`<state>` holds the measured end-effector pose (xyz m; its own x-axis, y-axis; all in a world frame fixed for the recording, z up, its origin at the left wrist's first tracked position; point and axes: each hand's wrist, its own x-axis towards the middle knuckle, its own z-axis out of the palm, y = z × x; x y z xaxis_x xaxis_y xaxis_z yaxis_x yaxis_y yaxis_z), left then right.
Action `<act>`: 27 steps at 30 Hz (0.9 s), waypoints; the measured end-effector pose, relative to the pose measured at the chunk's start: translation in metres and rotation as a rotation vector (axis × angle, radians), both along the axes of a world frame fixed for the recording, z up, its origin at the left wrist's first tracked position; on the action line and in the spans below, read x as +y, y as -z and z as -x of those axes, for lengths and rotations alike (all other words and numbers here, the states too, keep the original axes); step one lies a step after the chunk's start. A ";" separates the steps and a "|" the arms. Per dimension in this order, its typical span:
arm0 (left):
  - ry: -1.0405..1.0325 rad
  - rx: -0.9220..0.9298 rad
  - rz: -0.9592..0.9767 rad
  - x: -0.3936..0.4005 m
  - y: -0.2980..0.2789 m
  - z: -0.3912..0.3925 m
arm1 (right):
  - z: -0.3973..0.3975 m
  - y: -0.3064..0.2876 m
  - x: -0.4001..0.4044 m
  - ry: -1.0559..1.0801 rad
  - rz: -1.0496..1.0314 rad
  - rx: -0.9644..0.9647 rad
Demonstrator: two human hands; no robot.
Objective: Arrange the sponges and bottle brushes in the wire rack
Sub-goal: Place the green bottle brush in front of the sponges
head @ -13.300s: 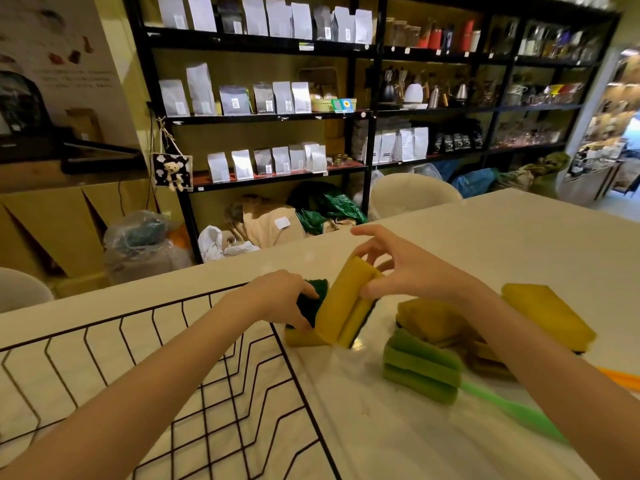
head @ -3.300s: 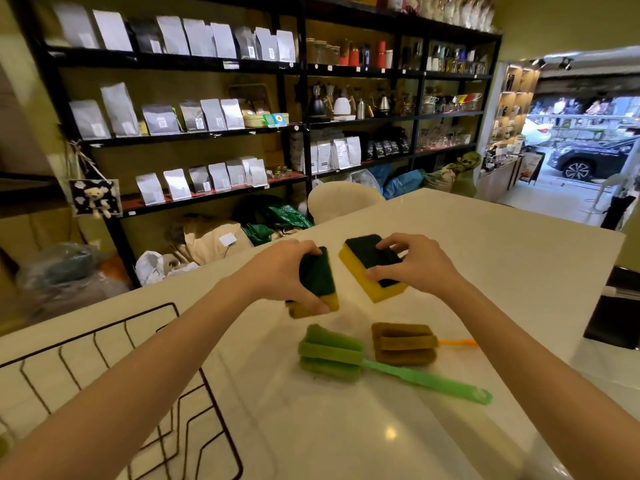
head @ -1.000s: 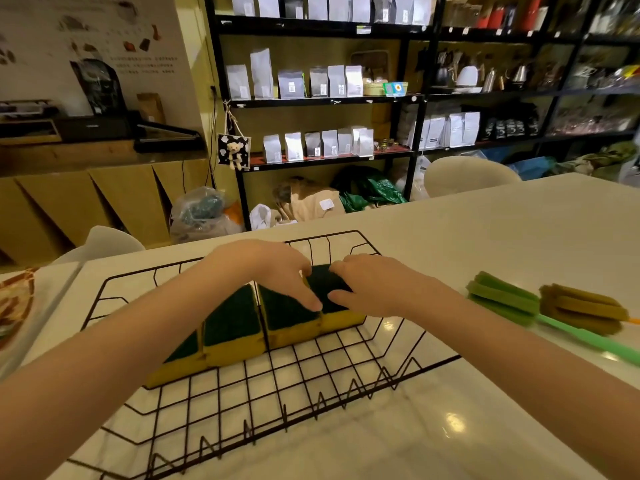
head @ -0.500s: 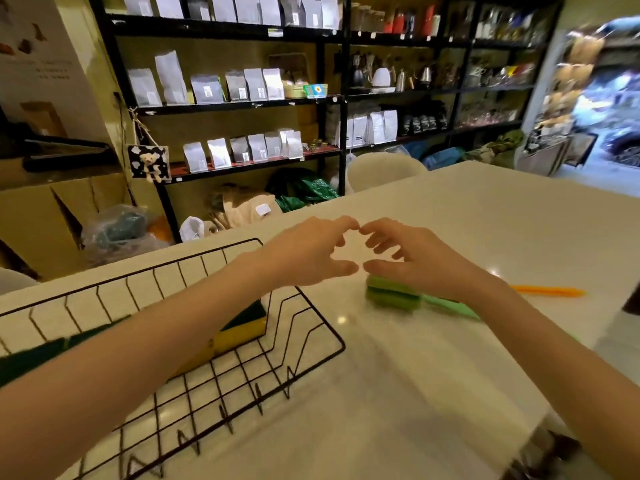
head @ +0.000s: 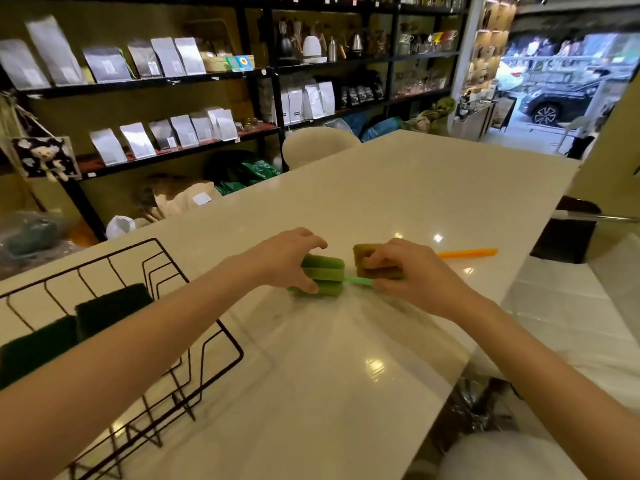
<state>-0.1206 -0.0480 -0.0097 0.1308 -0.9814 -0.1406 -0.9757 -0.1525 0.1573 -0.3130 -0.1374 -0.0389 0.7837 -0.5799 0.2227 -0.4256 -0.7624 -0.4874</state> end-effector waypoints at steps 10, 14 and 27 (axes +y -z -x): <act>-0.007 -0.010 -0.018 -0.006 0.012 -0.004 | 0.010 0.016 -0.011 0.112 0.015 0.163; 0.001 -0.028 0.032 -0.001 0.010 -0.005 | 0.009 0.012 -0.009 0.116 0.037 0.153; -0.096 -0.062 0.356 0.084 -0.058 -0.029 | -0.031 -0.054 0.027 -0.022 -0.042 -0.174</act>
